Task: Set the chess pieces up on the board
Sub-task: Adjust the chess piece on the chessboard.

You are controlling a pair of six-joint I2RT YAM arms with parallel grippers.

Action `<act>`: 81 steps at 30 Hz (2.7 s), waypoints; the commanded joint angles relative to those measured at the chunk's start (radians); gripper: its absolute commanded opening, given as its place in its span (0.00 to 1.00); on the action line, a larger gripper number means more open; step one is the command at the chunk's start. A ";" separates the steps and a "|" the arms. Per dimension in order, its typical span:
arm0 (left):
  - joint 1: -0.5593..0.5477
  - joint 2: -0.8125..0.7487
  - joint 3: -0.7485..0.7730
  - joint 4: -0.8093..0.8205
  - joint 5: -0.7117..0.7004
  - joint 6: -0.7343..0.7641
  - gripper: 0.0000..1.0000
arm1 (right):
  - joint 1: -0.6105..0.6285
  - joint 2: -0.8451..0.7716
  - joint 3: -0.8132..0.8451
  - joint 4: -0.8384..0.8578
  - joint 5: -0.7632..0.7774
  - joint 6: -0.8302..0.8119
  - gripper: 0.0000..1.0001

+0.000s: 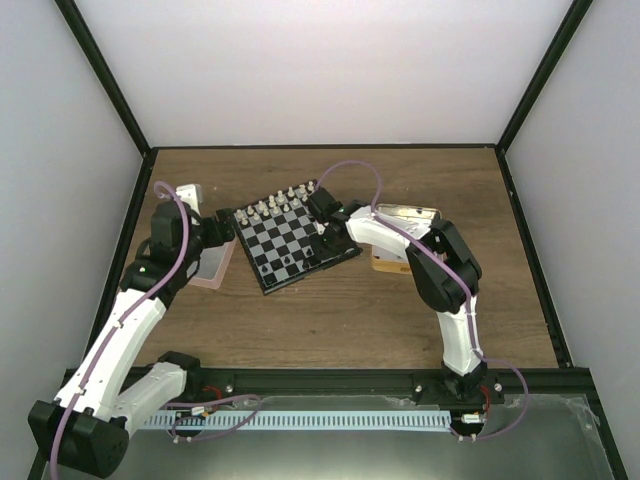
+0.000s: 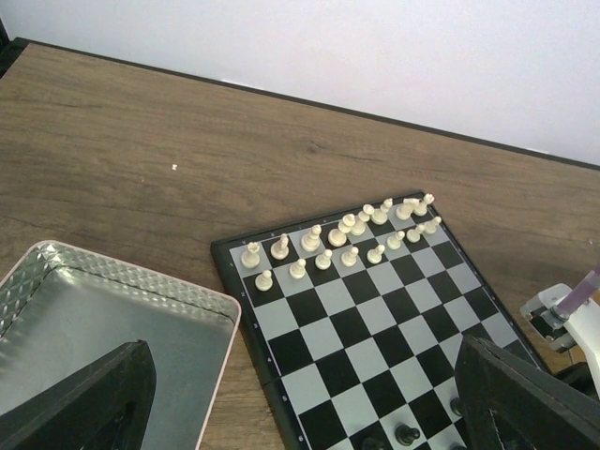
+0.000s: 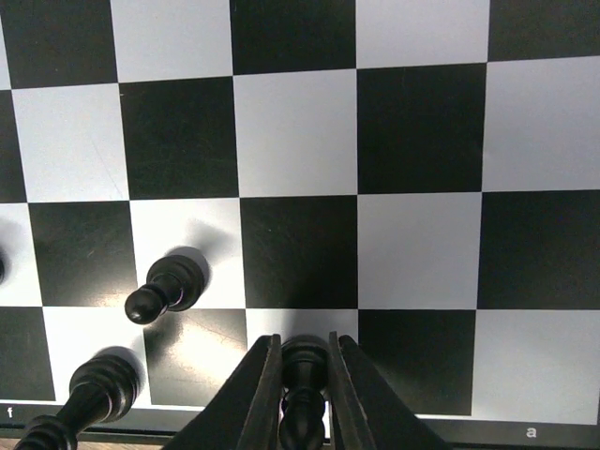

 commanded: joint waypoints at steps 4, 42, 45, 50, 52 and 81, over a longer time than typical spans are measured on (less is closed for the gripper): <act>0.007 0.003 -0.010 0.010 0.013 -0.005 0.89 | 0.010 -0.038 -0.018 0.008 0.009 -0.002 0.12; 0.018 -0.020 -0.023 0.027 0.017 -0.013 0.90 | 0.045 0.065 0.136 0.070 0.004 -0.028 0.20; 0.019 -0.020 -0.024 0.027 0.018 -0.013 0.90 | 0.052 0.069 0.136 0.065 -0.012 -0.031 0.20; 0.022 -0.017 -0.026 0.027 0.023 -0.013 0.90 | 0.059 0.071 0.133 0.060 -0.021 -0.034 0.21; 0.022 -0.018 -0.025 0.028 0.024 -0.013 0.90 | 0.060 0.074 0.134 0.056 -0.017 -0.034 0.22; 0.029 -0.013 -0.026 0.029 0.035 -0.014 0.90 | 0.074 0.097 0.140 0.065 0.065 -0.022 0.11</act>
